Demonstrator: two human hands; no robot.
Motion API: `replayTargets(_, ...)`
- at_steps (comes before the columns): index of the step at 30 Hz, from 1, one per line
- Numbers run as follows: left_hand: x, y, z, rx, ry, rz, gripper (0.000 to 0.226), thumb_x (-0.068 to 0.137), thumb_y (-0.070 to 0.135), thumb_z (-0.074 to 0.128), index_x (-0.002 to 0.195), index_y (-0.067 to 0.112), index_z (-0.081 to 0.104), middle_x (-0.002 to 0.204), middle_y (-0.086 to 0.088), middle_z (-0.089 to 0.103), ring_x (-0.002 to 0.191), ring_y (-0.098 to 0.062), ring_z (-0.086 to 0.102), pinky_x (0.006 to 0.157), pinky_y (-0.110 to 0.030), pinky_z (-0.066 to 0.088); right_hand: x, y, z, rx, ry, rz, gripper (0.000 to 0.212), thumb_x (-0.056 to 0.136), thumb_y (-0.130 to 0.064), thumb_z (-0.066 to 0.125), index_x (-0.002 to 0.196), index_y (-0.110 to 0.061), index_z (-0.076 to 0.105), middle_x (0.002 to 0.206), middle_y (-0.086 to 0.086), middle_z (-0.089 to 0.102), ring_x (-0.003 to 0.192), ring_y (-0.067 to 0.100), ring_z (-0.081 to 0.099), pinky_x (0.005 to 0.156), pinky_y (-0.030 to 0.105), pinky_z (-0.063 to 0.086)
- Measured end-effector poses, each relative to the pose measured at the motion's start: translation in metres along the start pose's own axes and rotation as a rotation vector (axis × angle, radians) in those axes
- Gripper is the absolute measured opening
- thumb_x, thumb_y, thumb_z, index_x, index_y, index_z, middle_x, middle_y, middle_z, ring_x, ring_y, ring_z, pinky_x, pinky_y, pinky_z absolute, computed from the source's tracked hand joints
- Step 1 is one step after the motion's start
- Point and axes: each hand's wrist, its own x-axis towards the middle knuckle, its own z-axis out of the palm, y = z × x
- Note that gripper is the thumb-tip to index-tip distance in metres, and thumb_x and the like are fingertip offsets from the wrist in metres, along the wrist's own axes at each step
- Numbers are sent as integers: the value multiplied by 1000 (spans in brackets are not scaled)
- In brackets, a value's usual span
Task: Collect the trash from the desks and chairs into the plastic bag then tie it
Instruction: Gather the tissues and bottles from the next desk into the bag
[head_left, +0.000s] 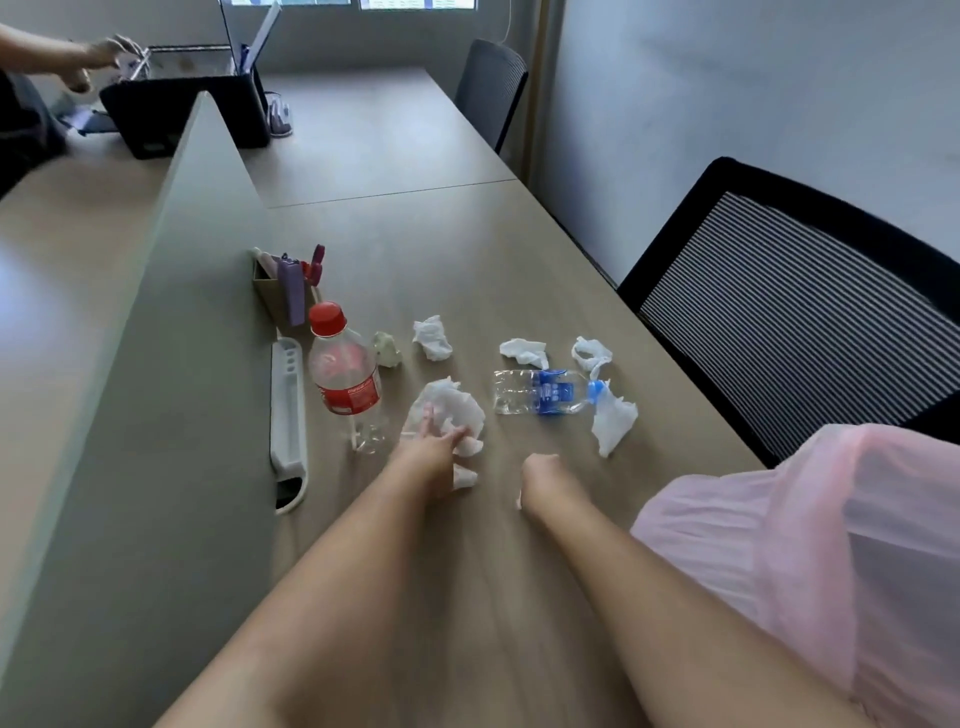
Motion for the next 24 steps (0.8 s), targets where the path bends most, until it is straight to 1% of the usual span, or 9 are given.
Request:
replayTargets(2, -2, -1, 18, 4, 71, 48, 59, 90, 31, 56, 143, 27, 33, 153, -1, 22, 129, -29, 44, 102, -35, 41, -3, 0, 0, -30, -25, 5, 42, 92, -9, 56, 131, 3, 49, 131, 16, 56, 117, 28, 58, 92, 32, 46)
replayTargets(3, -6, 1, 23, 26, 113, 78, 44, 89, 26, 55, 132, 20, 46, 136, -1, 42, 116, -29, 54, 92, -33, 46, -7, 2, 0, -46, -39, 5, 46, 92, -11, 57, 134, 3, 46, 134, 16, 53, 121, 29, 56, 96, 32, 45)
replayTargets(5, -20, 11, 24, -19, 37, 135, 17, 85, 17, 56, 98, 8, 64, 95, -6, 56, 87, -26, 63, 69, -27, 46, -19, 5, -1, -89, -75, -8, 50, 92, -14, 59, 136, 4, 44, 137, 17, 51, 124, 29, 54, 98, 31, 44)
replayTargets(7, -32, 18, 13, -124, -20, 83, 17, 83, 15, 58, 90, 5, 69, 92, -11, 65, 86, -27, 65, 66, -26, 44, -30, 3, -5, -115, -64, -63, 41, 95, -14, 53, 132, 3, 47, 131, 16, 54, 123, 29, 54, 96, 31, 45)
replayTargets(9, -44, 24, -10, -150, 169, -35, 25, 85, 17, 55, 104, 7, 68, 110, -15, 66, 103, -32, 61, 79, -29, 47, -46, 0, -19, -97, 1, -99, 32, 93, -10, 53, 123, 0, 56, 110, 14, 60, 112, 30, 60, 85, 33, 49)
replayTargets(11, -59, 30, -38, -175, 302, -20, 27, 85, 17, 53, 105, 7, 67, 112, -16, 65, 105, -33, 60, 82, -30, 47, -65, -2, -41, -64, 169, -156, 27, 89, -8, 54, 114, -3, 61, 103, 11, 63, 101, 31, 63, 74, 34, 49)
replayTargets(16, -114, 69, -89, -186, 619, 15, 27, 82, 17, 51, 104, 9, 64, 106, -18, 67, 100, -36, 60, 83, -32, 45, -135, 3, -107, 11, 409, -398, 28, 88, -1, 52, 113, -5, 65, 115, 13, 65, 106, 28, 63, 87, 31, 52)
replayTargets(21, -187, 151, -121, -346, 778, 176, 24, 79, 13, 57, 100, 5, 62, 97, -17, 68, 92, -34, 59, 71, -26, 39, -210, 77, -162, 78, 650, -426, 27, 83, 3, 56, 98, -11, 75, 105, 7, 71, 100, 21, 64, 89, 29, 52)
replayTargets(24, -227, 206, -124, -372, 738, 287, 15, 76, 14, 59, 90, 9, 62, 84, -8, 65, 82, -28, 57, 67, -24, 39, -248, 134, -172, 146, 713, -383, 24, 83, 3, 61, 91, -11, 77, 100, 6, 73, 91, 21, 68, 85, 29, 54)
